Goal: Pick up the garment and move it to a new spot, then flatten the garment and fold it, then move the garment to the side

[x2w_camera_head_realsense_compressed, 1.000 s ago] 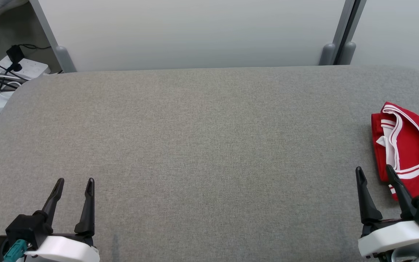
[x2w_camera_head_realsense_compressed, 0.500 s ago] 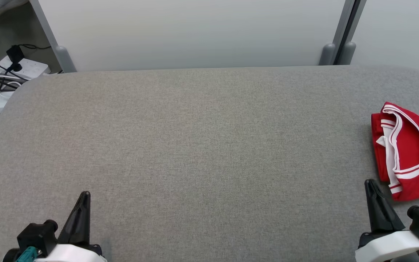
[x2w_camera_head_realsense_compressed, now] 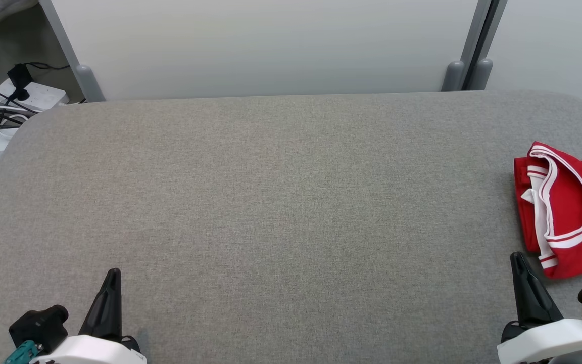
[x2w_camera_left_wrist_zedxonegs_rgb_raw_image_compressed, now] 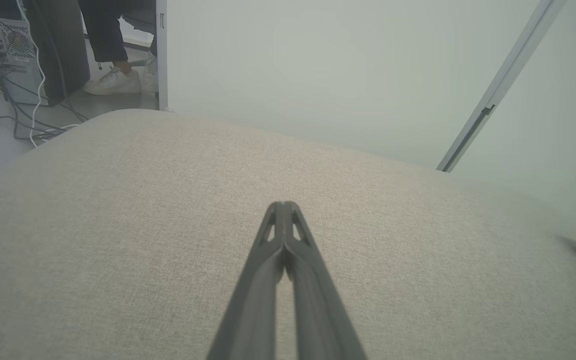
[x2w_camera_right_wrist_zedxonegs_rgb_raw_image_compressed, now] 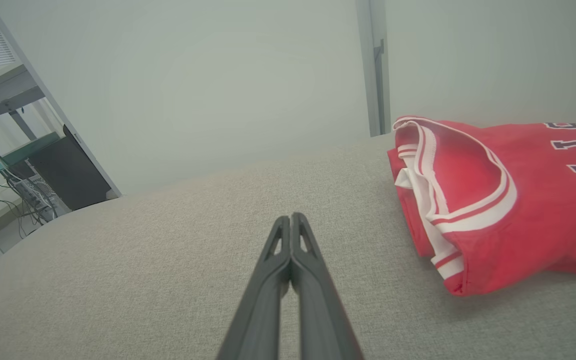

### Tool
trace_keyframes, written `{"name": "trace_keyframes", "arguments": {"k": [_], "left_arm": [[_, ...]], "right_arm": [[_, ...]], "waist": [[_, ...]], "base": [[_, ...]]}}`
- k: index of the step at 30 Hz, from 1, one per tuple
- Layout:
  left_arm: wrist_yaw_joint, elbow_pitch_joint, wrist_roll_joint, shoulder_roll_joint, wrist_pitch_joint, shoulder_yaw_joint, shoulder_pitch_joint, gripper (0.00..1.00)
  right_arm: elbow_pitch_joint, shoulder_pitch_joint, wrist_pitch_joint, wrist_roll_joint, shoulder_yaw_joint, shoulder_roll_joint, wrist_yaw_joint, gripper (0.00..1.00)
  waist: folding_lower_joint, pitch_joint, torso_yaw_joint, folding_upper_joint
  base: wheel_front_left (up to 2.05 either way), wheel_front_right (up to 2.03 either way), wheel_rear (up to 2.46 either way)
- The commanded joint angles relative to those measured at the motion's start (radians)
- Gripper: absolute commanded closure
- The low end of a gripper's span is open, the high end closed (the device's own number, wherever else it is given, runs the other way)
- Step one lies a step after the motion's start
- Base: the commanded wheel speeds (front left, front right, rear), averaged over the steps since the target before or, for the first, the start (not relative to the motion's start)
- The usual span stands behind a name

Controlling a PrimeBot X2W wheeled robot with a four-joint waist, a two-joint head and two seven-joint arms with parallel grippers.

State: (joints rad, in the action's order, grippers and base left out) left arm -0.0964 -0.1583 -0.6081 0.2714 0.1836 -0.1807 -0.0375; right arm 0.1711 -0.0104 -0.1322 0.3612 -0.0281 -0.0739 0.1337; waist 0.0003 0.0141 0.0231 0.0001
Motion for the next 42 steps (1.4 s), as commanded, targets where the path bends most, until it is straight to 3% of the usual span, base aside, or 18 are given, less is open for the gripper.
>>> {"name": "trace_keyframes", "arguments": {"k": [1,42], "left_arm": [[0.017,0.019,-0.027,0.017,-0.007,0.025,0.039,1.0],[0.098,-0.022,-0.403,-0.073,-0.117,0.127,0.08,1.0]], "right_arm": [[-0.023,0.033,0.007,0.034,-0.009,-0.01,0.0,1.0],[0.014,0.066,0.099,0.5,-0.038,0.003,-0.001,1.0]], "waist": [[-0.0003,0.0,0.0,-0.0001],[-0.0003,-0.004,-0.009,-0.0001]], "base": [[0.0,0.0,0.0],[0.0,0.0,0.0]]}}
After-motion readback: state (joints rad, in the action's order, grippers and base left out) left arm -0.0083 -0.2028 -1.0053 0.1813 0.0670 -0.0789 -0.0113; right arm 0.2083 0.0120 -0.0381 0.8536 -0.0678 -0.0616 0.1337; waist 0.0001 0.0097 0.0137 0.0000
